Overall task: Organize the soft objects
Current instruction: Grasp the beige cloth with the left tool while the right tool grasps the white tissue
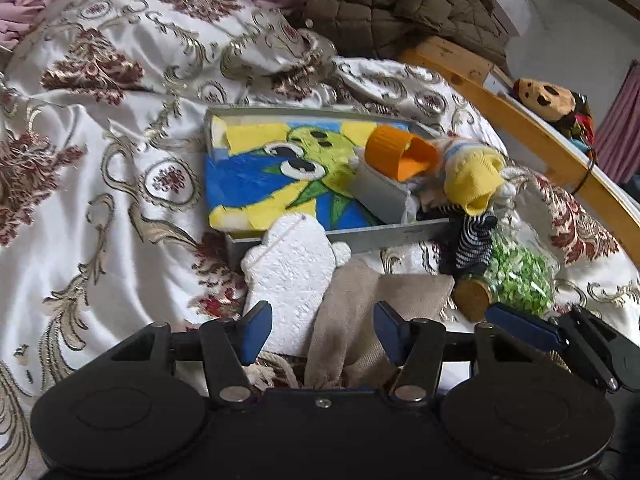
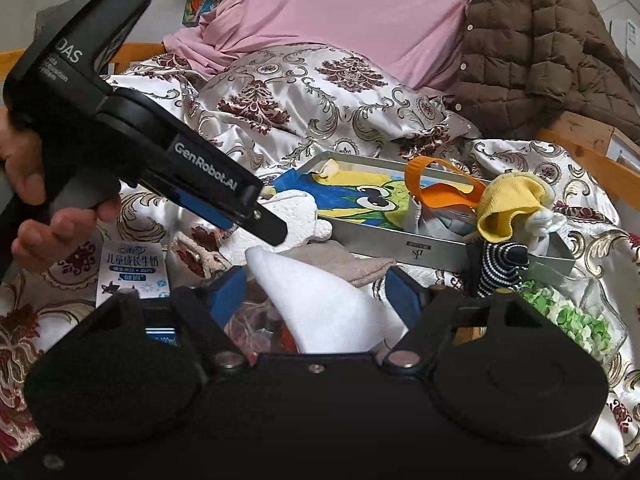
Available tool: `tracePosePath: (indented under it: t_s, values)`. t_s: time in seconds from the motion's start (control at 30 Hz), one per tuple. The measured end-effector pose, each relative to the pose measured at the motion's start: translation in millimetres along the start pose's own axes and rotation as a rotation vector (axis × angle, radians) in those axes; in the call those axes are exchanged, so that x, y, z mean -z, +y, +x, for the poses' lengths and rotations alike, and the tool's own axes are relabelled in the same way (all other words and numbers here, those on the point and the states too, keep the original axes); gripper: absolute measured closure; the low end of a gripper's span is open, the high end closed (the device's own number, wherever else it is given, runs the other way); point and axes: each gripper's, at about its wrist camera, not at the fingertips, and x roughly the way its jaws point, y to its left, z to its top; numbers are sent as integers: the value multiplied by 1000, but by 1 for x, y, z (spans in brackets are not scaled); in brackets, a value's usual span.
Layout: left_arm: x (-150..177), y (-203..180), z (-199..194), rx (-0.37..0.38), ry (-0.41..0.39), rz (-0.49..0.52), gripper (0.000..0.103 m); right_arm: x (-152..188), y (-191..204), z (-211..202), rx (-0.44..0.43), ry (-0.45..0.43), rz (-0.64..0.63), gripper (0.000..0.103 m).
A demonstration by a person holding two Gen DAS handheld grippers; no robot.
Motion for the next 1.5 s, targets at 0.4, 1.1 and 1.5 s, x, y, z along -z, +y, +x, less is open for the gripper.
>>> tracePosePath:
  t_s: [0.4, 1.1, 1.5]
  values:
    - [3, 13, 24, 5, 149, -131, 71, -5, -3, 7, -8, 53, 16, 52]
    - [11, 1, 28, -7, 157, -55, 89, -4, 4, 4, -38, 43, 50, 85]
    - [8, -3, 22, -17, 152, -8, 92, -7, -1, 3, -52, 45, 105, 103]
